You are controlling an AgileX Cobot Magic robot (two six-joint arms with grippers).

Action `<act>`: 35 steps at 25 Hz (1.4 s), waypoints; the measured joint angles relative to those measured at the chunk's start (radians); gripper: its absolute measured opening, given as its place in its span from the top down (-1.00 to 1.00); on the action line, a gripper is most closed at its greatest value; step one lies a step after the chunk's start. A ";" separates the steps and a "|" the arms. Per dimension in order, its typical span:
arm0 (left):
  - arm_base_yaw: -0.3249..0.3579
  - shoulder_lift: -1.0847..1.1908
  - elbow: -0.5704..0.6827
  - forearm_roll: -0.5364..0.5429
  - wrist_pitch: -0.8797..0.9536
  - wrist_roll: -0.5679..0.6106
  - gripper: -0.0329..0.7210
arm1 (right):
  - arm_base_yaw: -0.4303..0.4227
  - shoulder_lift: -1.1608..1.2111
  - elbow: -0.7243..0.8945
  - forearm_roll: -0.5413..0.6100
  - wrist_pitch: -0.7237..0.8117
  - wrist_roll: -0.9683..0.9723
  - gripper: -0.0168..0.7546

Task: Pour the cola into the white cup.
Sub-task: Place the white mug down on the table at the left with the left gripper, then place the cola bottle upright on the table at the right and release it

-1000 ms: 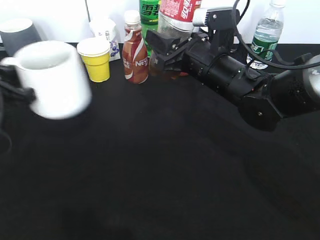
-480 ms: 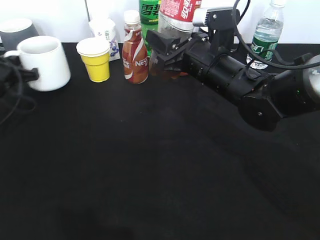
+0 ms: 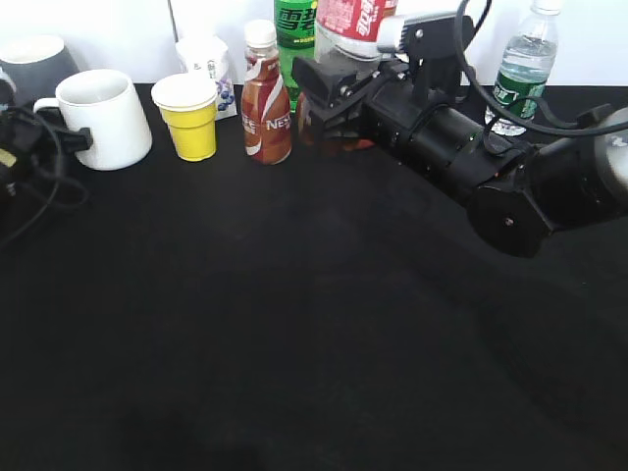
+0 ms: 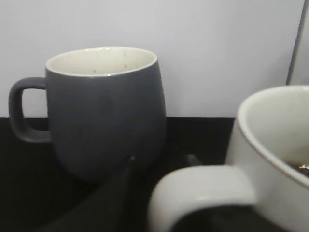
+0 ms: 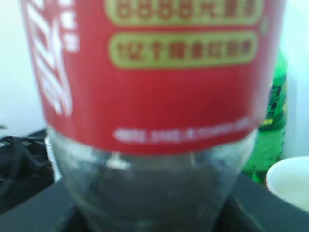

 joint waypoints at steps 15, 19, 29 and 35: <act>-0.086 -0.828 0.526 0.252 0.325 -0.041 0.05 | -0.242 0.003 0.000 0.219 0.007 -0.240 -0.05; -0.180 -0.917 0.526 0.256 0.426 -0.060 0.05 | -0.242 0.129 0.000 0.219 -0.052 -0.251 -0.04; -0.192 -0.932 0.526 0.275 0.480 -0.085 0.05 | -0.242 0.305 -0.139 0.218 -0.084 -0.253 -0.38; -0.192 -0.933 0.526 0.276 0.483 -0.085 0.05 | -0.242 0.212 0.022 0.218 -0.085 -0.253 -0.75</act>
